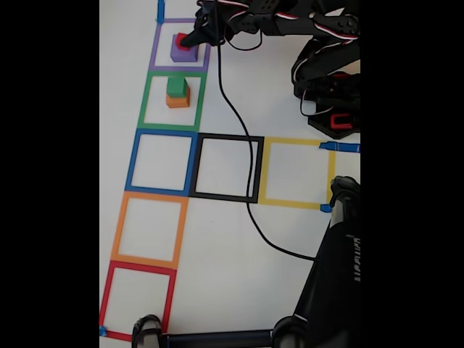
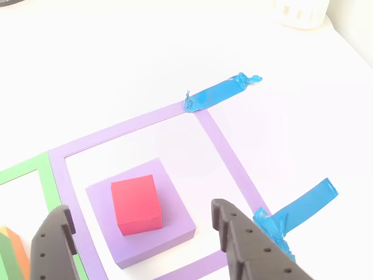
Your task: Tower of hanoi
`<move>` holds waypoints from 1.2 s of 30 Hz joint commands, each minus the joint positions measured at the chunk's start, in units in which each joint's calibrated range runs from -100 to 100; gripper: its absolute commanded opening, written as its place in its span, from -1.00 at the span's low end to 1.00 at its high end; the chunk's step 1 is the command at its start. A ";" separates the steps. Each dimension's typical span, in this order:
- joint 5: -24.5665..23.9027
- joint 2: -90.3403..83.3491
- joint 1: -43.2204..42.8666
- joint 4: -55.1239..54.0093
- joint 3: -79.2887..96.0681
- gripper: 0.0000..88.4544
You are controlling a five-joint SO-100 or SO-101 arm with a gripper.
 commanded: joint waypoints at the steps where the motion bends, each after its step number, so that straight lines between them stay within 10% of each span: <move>1: 0.00 4.19 -0.05 -7.56 -0.35 -0.39; 36: 0.00 29.14 -6.38 -31.69 -2.62 -0.58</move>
